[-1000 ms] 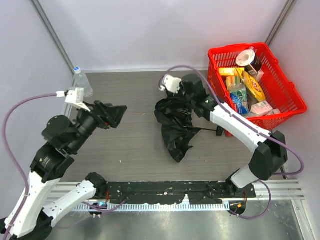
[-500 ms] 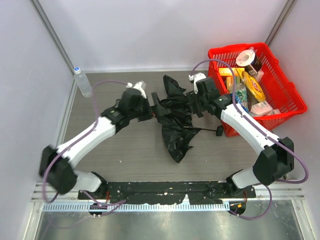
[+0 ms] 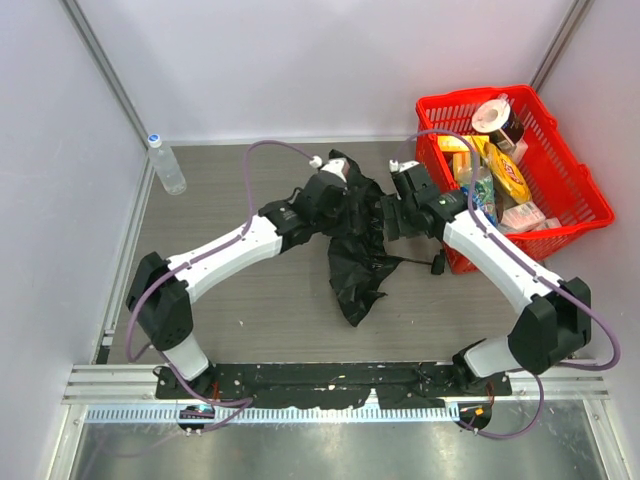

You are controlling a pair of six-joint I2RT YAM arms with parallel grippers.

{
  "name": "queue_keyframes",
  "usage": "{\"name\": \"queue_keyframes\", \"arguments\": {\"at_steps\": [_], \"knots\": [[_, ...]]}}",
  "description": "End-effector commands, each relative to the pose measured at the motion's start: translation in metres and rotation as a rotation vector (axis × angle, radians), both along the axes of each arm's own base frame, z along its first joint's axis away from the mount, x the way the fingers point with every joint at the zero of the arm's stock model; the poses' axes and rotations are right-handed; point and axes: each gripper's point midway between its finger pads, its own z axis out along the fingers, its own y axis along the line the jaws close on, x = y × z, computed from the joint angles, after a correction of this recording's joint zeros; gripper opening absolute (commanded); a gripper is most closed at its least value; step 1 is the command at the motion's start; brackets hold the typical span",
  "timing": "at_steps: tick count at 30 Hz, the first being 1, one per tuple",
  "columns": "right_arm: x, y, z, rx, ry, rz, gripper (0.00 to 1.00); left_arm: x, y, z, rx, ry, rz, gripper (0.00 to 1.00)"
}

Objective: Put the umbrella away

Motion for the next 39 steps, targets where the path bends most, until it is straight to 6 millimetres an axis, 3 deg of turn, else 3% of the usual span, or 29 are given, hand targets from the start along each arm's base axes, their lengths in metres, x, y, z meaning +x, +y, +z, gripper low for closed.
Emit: {"name": "queue_keyframes", "arguments": {"at_steps": [1,3,4,8,12,14,15,17,21,22,24,28,30,31,32,33,34,35,36,37,39], "knots": [[-0.002,-0.015,0.035,0.048,-0.122,-0.136,0.74,-0.001,-0.025,0.028,-0.023,-0.071,-0.048,0.34],[-0.002,-0.027,0.053,0.063,-0.191,-0.214,0.74,-0.007,-0.047,0.015,-0.047,-0.017,-0.109,0.16],[-0.005,-0.031,0.066,0.083,-0.232,-0.232,0.74,-0.013,-0.061,0.011,-0.075,0.011,-0.154,0.13],[-0.017,-0.043,0.121,0.198,-0.432,-0.276,0.74,-0.031,-0.107,-0.020,-0.100,0.055,-0.237,0.24],[-0.025,-0.031,0.143,0.274,-0.491,-0.168,0.74,-0.041,-0.118,-0.073,-0.061,0.152,-0.269,0.31],[-0.025,-0.024,0.139,0.280,-0.468,-0.128,0.74,-0.041,-0.109,-0.075,-0.043,0.129,-0.269,0.45],[-0.024,-0.021,0.135,0.279,-0.455,-0.118,0.74,-0.043,-0.102,-0.068,-0.039,0.098,-0.270,0.56],[-0.022,-0.015,0.129,0.279,-0.430,-0.094,0.74,-0.044,-0.088,-0.042,-0.070,0.021,-0.272,0.74],[-0.015,-0.001,0.126,0.287,-0.404,-0.025,0.73,-0.056,-0.051,0.014,-0.166,-0.028,-0.283,0.87],[-0.015,0.007,0.128,0.299,-0.398,0.030,0.74,-0.060,-0.042,0.024,-0.193,-0.045,-0.292,0.97],[-0.011,0.027,0.121,0.315,-0.346,0.131,0.74,-0.068,-0.017,0.045,-0.217,-0.085,-0.281,1.00],[-0.012,0.078,0.119,0.355,-0.306,0.320,0.77,-0.077,0.038,0.066,-0.209,-0.139,-0.234,1.00],[-0.011,0.105,0.113,0.326,-0.296,0.388,0.77,-0.078,0.063,0.063,-0.212,-0.135,-0.186,0.99],[-0.005,0.109,0.108,0.299,-0.296,0.378,0.77,-0.077,0.076,0.062,-0.220,-0.129,-0.158,0.98],[0.001,0.128,0.102,0.294,-0.269,0.403,0.77,-0.077,0.085,0.062,-0.231,-0.128,-0.140,0.98],[0.010,0.136,0.116,0.309,-0.291,0.388,0.76,-0.075,0.093,0.058,-0.238,-0.118,-0.120,0.97],[0.018,0.145,0.091,0.273,-0.222,0.370,0.74,-0.073,0.100,0.055,-0.244,-0.111,-0.099,0.97],[0.030,0.147,0.102,0.277,-0.244,0.323,0.73,-0.071,0.104,0.051,-0.251,-0.095,-0.079,0.98],[0.036,0.146,0.075,0.217,-0.178,0.291,0.72,-0.067,0.108,0.045,-0.264,-0.069,-0.059,0.99],[0.041,0.139,0.069,0.173,-0.163,0.251,0.71,-0.064,0.108,0.039,-0.286,-0.034,-0.047,1.00],[0.041,0.130,0.036,0.110,-0.094,0.220,0.71,-0.055,0.103,0.032,-0.369,0.044,-0.038,1.00]]}}
